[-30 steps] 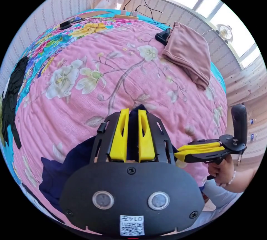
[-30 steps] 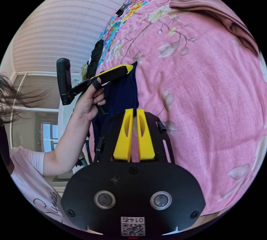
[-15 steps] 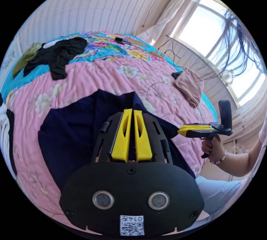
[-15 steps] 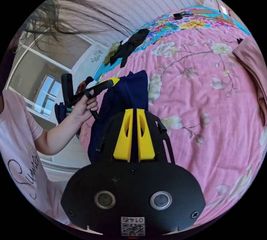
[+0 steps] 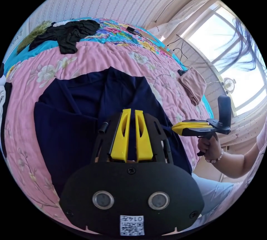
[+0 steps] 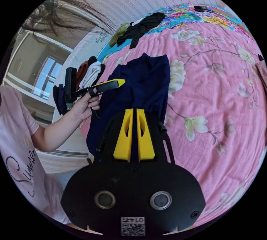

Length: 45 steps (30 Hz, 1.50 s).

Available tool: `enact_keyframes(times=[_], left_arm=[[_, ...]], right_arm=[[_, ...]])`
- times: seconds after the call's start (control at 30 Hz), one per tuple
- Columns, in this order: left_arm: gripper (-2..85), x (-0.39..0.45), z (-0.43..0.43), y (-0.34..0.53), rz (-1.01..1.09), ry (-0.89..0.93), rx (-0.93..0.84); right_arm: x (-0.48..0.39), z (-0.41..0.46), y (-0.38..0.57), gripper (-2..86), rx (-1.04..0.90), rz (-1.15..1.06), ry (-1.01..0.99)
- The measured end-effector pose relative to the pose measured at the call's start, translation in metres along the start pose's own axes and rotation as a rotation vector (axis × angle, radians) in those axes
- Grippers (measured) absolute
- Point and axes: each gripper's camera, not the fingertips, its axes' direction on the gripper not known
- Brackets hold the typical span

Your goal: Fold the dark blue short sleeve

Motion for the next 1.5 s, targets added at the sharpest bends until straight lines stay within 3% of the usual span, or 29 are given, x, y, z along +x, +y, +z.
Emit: enact_keyframes(times=[0.07,0.13,0.23,0.3,0.4,0.47,0.6,0.7,0.77,0.93,1.23,1.5], left_arm=[[1.1,-0.007,0.026,0.008,-0.039,-0.079,-0.150],[0.6,-0.011,0.017,0.014,-0.065,-0.069,-0.107],[0.3,-0.019,-0.019,0.020,-0.118,-0.092,-0.029],[0.5,-0.028,-0.053,0.024,-0.135,-0.101,0.061],[2.0,-0.070,-0.106,0.032,-0.248,-0.251,0.179],[3.4,-0.120,-0.132,0.042,-0.353,-0.315,0.264],[6.6,-0.183,-0.149,0.042,-0.454,-0.235,0.272],[8.4,-0.213,-0.148,0.040,-0.490,-0.179,0.229],[8.3,-0.230,-0.143,0.041,-0.522,-0.050,0.213],[1.8,-0.246,-0.147,0.035,-0.522,-0.011,0.124],[-0.1,-0.236,-0.248,0.024,-0.396,-0.038,0.336],[0.1,-0.185,-0.301,0.106,-0.191,-0.043,0.296]], right_arm=[[0.005,0.019,-0.006,1.6,-0.074,0.009,0.037],[0.026,0.045,-0.005,2.0,-0.197,0.116,0.029],[0.029,0.013,-0.008,3.5,-0.071,0.135,-0.134],[0.025,-0.006,-0.017,4.3,-0.014,0.107,-0.094],[0.038,-0.019,-0.052,6.8,0.027,0.090,-0.012],[0.054,-0.023,-0.079,10.3,0.081,0.099,-0.083],[0.080,-0.001,-0.133,12.3,0.081,0.134,0.060],[0.093,0.032,-0.152,5.7,-0.072,0.152,-0.004],[0.094,0.037,-0.155,2.7,-0.109,0.145,-0.017],[0.093,0.001,-0.162,1.1,-0.062,0.140,0.016],[0.071,-0.077,-0.180,0.6,0.140,0.123,0.004],[0.033,-0.113,-0.099,0.7,0.146,0.042,-0.078]])
